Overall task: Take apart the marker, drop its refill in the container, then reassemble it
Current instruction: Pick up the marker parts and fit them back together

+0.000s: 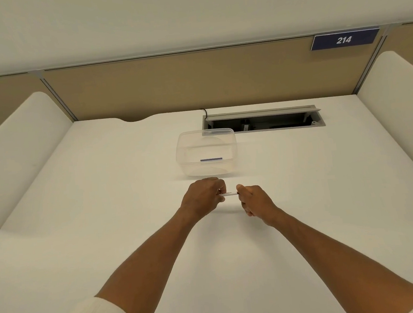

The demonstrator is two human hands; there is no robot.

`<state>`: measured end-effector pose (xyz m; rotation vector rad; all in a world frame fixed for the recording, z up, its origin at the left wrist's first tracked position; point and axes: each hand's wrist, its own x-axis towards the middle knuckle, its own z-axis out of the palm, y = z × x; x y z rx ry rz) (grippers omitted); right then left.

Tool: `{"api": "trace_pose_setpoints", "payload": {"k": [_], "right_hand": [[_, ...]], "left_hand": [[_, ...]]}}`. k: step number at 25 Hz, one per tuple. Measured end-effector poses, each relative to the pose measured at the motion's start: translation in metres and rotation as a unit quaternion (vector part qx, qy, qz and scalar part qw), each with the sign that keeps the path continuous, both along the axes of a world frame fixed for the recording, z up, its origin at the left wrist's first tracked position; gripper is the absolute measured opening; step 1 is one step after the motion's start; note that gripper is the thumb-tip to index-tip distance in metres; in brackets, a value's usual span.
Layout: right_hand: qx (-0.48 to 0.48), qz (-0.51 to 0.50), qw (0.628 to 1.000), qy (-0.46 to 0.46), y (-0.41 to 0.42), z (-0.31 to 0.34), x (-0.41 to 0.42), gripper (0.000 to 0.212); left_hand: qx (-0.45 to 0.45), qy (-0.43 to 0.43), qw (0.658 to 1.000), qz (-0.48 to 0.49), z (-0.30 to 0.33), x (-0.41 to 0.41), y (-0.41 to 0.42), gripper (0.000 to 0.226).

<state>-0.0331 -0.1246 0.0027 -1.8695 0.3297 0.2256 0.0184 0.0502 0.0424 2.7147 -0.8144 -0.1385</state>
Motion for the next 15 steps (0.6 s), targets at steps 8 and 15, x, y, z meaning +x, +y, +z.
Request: {"api": "trace_pose_setpoints", "payload": {"k": [8, 15], "right_hand": [[-0.080, 0.044, 0.992, -0.083, -0.004, -0.005, -0.004, 0.024], [-0.023, -0.002, 0.999, -0.029, -0.003, -0.009, 0.001, 0.048]], "left_hand": [[0.011, -0.002, 1.000, 0.005, -0.001, 0.000, 0.004, 0.013], [0.000, -0.003, 1.000, -0.002, 0.001, -0.002, -0.003, 0.014]]}}
